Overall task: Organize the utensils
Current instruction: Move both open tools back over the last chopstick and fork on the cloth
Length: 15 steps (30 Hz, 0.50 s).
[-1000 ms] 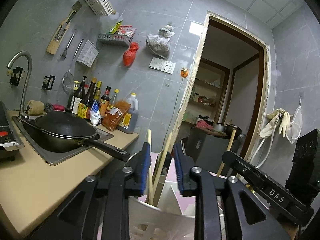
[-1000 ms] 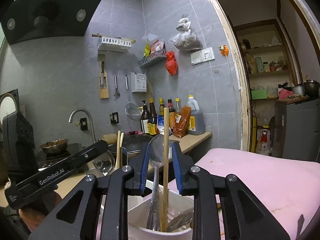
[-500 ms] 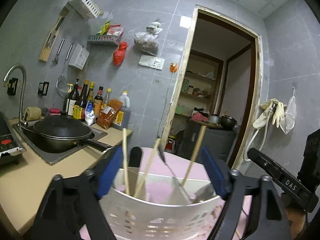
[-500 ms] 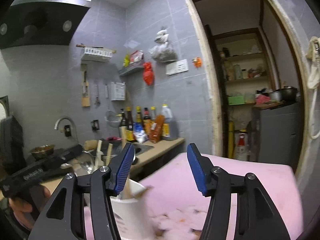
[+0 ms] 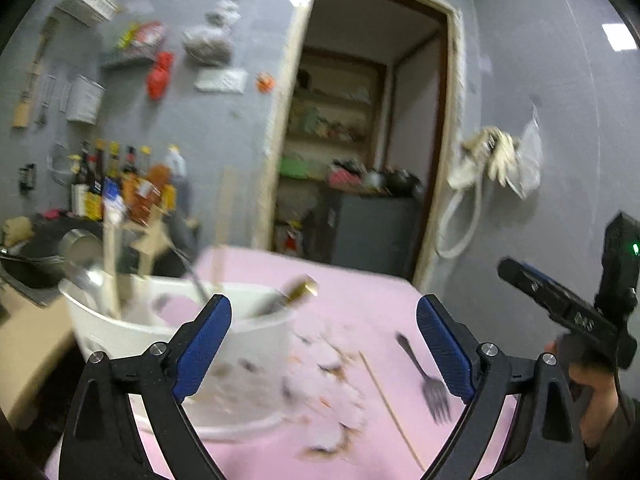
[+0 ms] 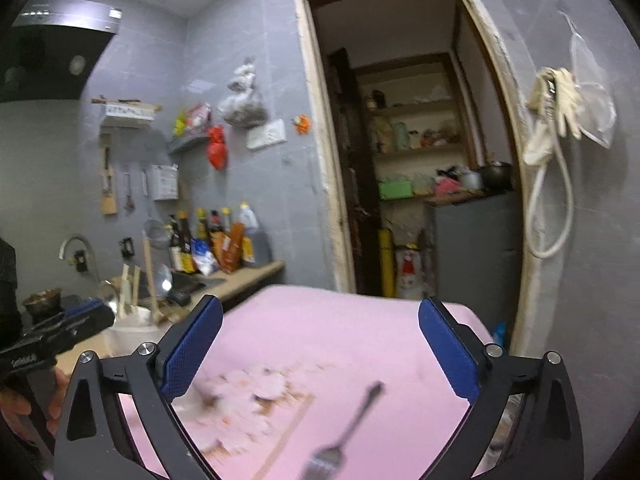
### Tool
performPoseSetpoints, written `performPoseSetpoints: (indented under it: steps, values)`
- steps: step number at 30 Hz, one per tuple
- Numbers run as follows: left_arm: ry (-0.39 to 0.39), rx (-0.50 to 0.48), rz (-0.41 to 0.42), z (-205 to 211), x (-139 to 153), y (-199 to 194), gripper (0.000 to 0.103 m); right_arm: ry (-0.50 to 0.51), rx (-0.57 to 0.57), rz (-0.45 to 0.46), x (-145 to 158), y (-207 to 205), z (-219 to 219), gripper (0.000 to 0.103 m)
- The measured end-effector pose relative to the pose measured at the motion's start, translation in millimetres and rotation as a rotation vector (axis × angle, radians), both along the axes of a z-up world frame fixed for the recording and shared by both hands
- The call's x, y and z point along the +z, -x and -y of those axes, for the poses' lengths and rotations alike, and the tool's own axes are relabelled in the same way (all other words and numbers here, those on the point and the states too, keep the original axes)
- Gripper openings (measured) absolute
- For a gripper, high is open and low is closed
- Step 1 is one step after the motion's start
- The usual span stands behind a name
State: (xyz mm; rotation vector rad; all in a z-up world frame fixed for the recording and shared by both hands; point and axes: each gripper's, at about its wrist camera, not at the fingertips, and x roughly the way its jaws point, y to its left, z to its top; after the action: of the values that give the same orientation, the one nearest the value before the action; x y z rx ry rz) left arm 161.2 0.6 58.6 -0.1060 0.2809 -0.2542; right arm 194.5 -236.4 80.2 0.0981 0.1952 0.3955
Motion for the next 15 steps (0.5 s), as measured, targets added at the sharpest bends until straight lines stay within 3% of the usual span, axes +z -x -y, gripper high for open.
performPoseSetpoints:
  steps: [7, 15]
  values:
    - [-0.064, -0.068, -0.152, 40.3, -29.5, -19.3, 0.091, 0.018, -0.042, -0.122, -20.5, -12.8, 29.4, 0.101]
    - [-0.175, -0.107, -0.436, 73.6, -64.2, -64.6, 0.090, 0.053, -0.024, -0.336, -53.7, -44.7, 36.4, 0.102]
